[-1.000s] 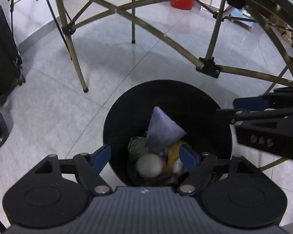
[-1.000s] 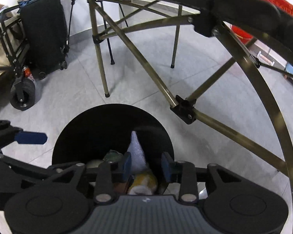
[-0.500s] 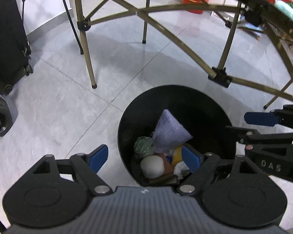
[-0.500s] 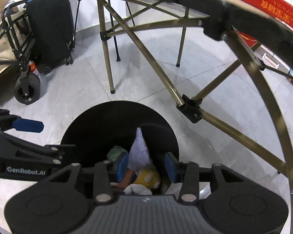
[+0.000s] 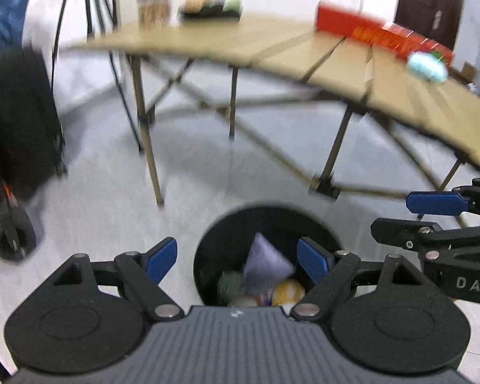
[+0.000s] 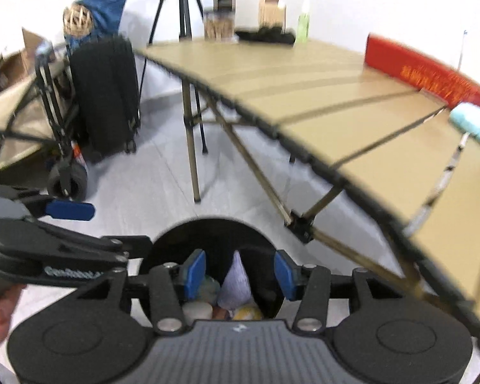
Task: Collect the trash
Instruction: 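Move both grippers to the blue plush toy and grasp it with both, then lift the blue plush with both grippers and carry it over the bin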
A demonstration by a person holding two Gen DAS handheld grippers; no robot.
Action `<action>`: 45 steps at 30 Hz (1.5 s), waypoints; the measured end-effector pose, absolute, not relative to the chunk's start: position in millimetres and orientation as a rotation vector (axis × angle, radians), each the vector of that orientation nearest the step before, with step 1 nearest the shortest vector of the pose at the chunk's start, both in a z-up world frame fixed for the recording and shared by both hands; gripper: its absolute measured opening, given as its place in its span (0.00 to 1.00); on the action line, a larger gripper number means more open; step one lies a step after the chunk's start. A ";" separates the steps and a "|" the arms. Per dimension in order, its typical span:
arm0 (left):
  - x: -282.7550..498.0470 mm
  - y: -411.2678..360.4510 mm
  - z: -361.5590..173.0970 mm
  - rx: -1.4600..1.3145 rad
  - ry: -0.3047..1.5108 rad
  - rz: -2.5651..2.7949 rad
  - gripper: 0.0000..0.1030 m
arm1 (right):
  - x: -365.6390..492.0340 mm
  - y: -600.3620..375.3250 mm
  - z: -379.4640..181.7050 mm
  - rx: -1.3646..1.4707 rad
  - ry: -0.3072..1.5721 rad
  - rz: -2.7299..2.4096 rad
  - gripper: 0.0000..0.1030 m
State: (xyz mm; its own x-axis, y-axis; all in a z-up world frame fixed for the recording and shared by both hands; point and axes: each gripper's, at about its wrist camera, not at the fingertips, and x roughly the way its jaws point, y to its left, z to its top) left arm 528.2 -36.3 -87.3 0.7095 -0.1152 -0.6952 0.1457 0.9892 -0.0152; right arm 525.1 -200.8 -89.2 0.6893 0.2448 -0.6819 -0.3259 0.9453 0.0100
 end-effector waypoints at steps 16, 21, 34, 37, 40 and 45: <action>627.6 -212.7 39.4 -0.046 0.514 -0.502 0.88 | 607.7 -466.4 37.3 0.269 0.457 -0.033 0.72; 731.5 -283.8 10.2 -0.098 0.630 -0.557 0.80 | 697.3 -516.1 8.9 0.287 0.552 -0.030 0.65; 786.4 -342.1 -41.4 -0.087 0.742 -0.604 0.26 | 775.0 -534.7 -66.4 0.511 0.649 0.130 0.32; 784.1 -346.6 -40.7 -0.082 0.728 -0.595 0.24 | 771.5 -538.3 -64.6 0.527 0.657 0.133 0.28; 779.7 -342.3 -37.1 -0.098 0.728 -0.592 0.22 | 763.1 -536.1 -60.0 0.525 0.661 0.135 0.26; 750.3 -317.8 -13.7 -0.104 0.676 -0.592 0.21 | 729.9 -518.9 -39.9 0.553 0.619 0.180 0.25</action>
